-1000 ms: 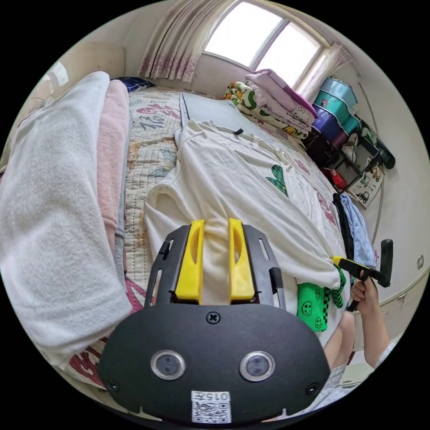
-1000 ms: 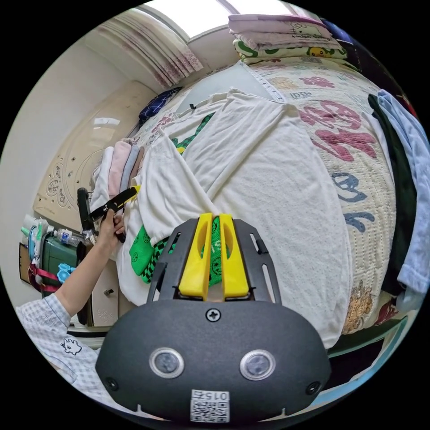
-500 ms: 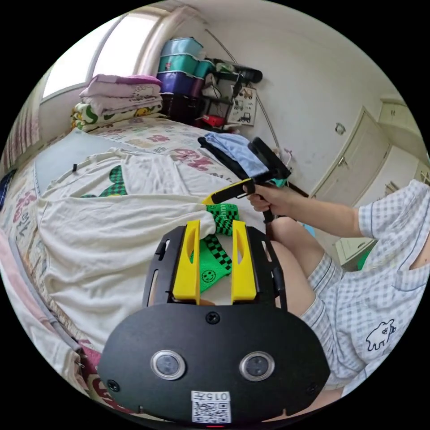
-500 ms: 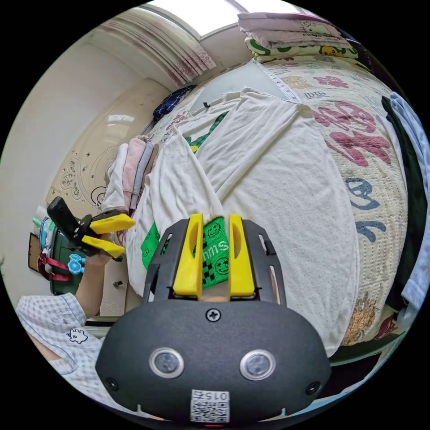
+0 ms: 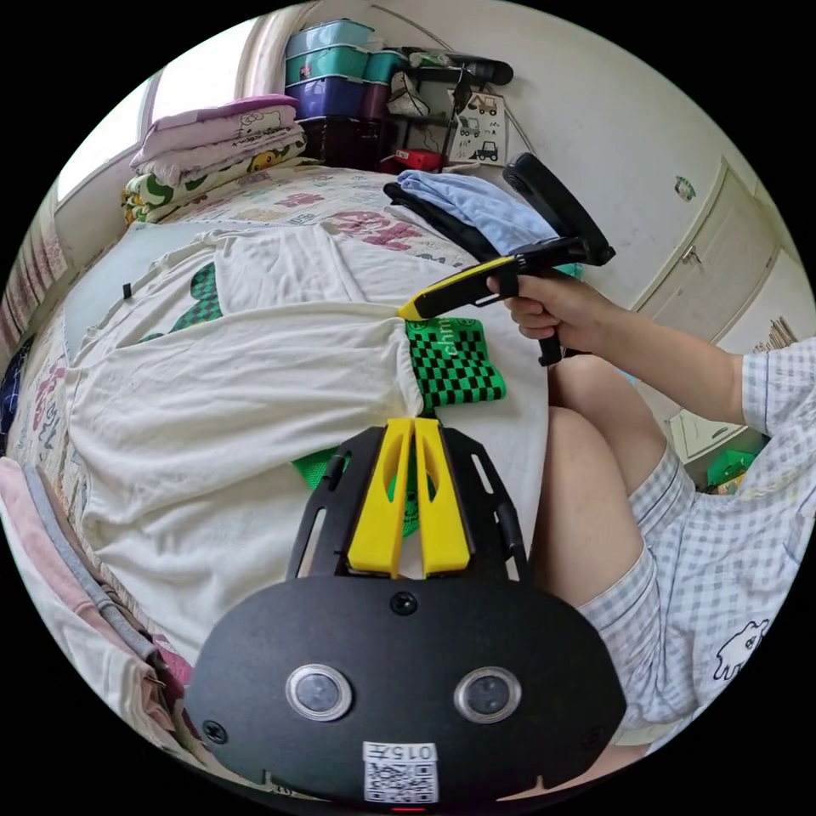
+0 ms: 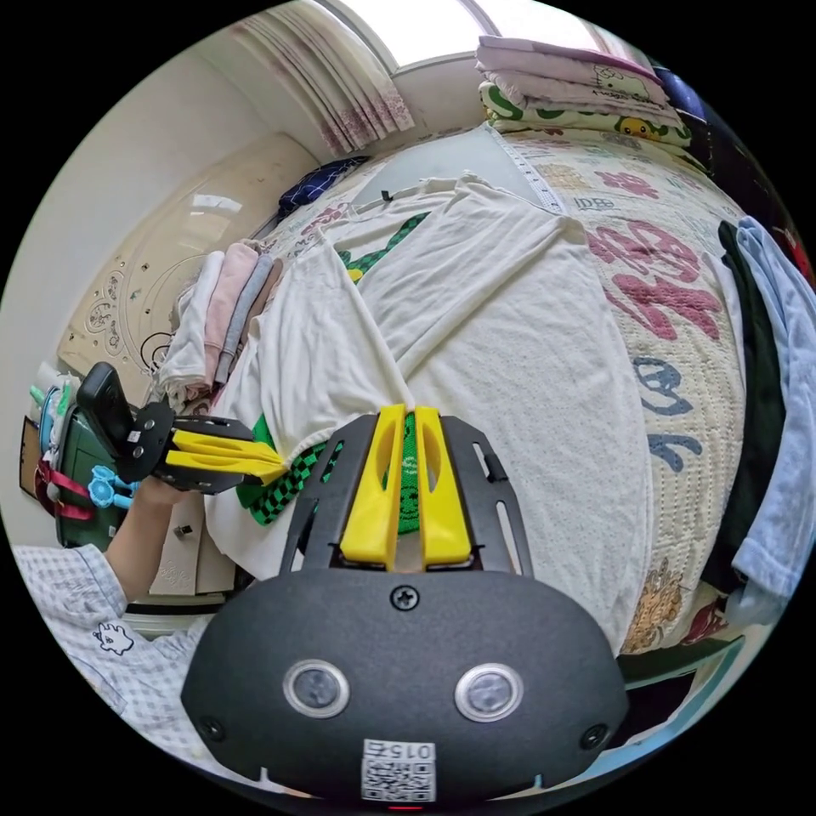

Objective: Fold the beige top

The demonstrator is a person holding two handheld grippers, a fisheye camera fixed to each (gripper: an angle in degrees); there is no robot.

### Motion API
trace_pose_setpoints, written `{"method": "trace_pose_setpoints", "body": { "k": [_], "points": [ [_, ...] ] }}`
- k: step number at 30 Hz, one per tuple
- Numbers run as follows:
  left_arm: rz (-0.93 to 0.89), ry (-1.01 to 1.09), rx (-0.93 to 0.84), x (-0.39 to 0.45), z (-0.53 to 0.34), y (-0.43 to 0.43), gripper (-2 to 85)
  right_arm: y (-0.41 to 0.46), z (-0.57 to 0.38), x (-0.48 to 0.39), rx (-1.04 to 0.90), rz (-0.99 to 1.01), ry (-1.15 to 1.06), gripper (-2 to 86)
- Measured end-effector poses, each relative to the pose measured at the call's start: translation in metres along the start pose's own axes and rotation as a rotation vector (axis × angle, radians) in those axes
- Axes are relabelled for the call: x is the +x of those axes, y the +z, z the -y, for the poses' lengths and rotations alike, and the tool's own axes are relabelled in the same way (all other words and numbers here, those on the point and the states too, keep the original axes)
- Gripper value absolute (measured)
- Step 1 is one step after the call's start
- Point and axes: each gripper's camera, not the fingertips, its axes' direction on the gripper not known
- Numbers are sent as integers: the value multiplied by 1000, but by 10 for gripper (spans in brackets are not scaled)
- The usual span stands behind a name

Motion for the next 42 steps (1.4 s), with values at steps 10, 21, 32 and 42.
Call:
{"method": "trace_pose_setpoints", "body": {
  "k": [10, 21, 32, 42],
  "points": [
    [8, -143, 263, -48, -45, -64, 34, 7, 14, 12, -8, 38, -52, 62],
    [219, -849, 349, -294, -65, -111, 91, 48, 193, 33, 182, -56, -125, 97],
    [271, -1097, 386, -369, -51, -70, 121, 138, 308, 8, 273, -200, -92, 146],
    [475, -917, 283, -333, -11, -44, 45, 180, 354, -25, 60, -220, -50, 45]
  ]
}}
